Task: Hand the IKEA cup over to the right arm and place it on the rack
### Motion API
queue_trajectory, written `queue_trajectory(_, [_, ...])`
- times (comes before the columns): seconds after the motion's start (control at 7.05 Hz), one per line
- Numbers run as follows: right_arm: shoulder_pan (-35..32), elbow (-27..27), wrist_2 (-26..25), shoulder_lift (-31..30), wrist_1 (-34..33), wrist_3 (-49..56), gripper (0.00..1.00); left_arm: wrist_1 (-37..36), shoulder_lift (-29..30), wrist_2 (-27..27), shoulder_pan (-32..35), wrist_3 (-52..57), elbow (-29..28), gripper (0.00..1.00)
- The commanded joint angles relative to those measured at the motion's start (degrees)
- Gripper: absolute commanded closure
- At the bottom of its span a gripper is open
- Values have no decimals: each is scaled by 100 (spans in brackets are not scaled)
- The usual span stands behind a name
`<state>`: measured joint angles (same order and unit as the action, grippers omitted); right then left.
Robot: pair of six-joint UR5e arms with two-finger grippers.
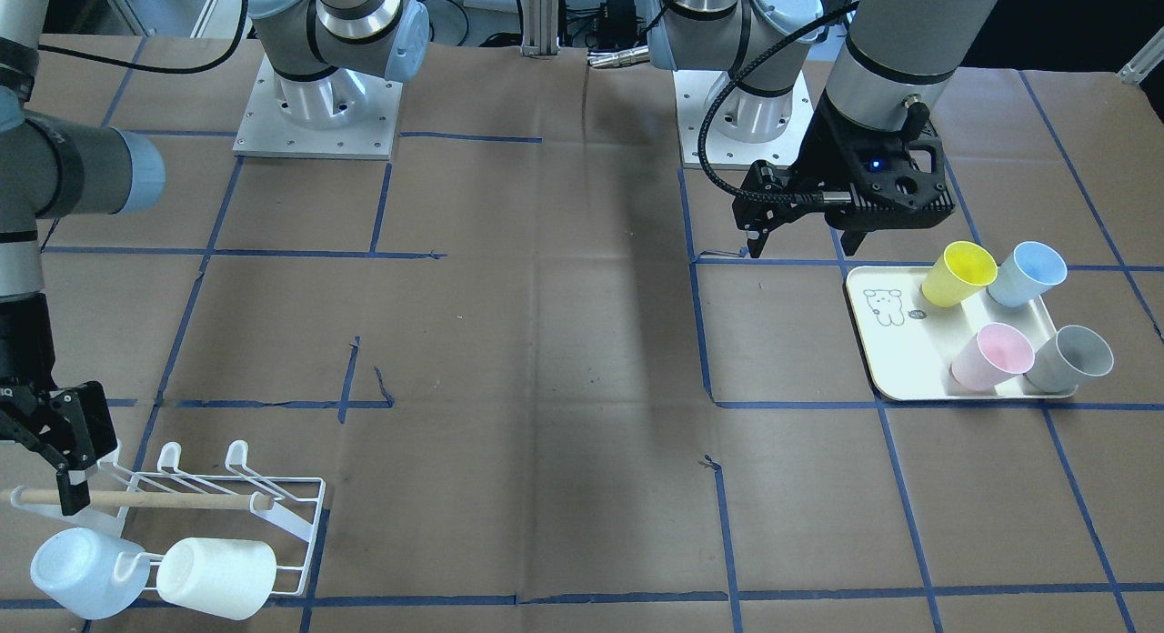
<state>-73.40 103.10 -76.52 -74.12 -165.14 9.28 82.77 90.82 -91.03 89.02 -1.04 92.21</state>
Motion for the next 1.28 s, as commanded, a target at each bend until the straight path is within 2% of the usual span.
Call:
queue_trajectory(0.0, [-173,-306,-29,-610,1941,-171,0,-7,-12,7,-7,16,7,1])
queue_trajectory(0.14, [-253,-534,-29,-813,2873,-381,0,-7,-21,15,-7,16,7,1])
queue_trajectory(0.43, [-323,-816,-29,-1077,4307,-471,0,-7,-21,33,-34,33,7,1])
queue_trajectory(0.57, [-437,-1096,-38,-1200,5315,-489,0,-7,-21,33,-43,42,7,1])
queue_trajectory(0.71, [-577,-1351,-395,-1263,6170,-576,0,-7,-21,42,-43,34,16,1])
queue_trajectory(0.99, [-1085,-1406,-792,-1517,6878,-1153,0,-7,-21,42,-43,42,8,1])
queue_trajectory(1.13, [-1515,-1415,-1072,-1544,6994,-1522,0,-7,-12,42,-43,42,7,1])
